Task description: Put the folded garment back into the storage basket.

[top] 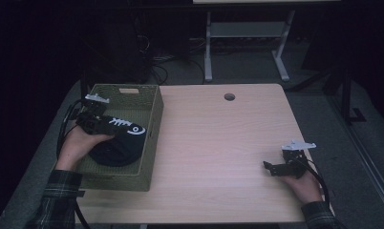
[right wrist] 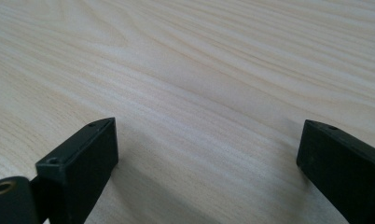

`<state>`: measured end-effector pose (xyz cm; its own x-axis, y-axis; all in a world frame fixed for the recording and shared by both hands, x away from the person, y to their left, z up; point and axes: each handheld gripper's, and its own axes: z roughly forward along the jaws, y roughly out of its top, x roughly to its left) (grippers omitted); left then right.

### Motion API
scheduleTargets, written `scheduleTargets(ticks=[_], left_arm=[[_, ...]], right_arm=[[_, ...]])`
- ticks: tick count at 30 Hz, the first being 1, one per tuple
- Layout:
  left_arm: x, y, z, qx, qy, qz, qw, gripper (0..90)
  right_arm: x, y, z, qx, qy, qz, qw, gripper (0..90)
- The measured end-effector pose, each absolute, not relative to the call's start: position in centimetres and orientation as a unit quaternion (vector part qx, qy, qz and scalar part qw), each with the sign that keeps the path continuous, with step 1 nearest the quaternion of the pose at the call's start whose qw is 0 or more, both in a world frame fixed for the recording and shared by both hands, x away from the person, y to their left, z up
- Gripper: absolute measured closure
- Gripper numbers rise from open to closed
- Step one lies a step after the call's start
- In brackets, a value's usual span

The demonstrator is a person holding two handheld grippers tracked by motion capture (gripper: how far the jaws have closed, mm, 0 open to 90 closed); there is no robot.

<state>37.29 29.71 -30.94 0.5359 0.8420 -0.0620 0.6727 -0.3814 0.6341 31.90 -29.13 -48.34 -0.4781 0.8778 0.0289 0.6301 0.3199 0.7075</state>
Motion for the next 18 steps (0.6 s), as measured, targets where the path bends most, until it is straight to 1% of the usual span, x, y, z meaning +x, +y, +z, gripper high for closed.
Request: scheduleTargets(ticks=[7,18], left_arm=[[37.2,26.5,-30.4,0.832,0.434,0.137,0.318,12.7],[36.9,21.1,-29.6,0.839,0.392,0.13,0.354,12.7]], right_arm=[[31.9,-29.1,-48.3,0.476,0.791,0.336,0.184,5.0],[31.9,-29.1,-48.3,0.477,0.791,0.336,0.184,4.8]])
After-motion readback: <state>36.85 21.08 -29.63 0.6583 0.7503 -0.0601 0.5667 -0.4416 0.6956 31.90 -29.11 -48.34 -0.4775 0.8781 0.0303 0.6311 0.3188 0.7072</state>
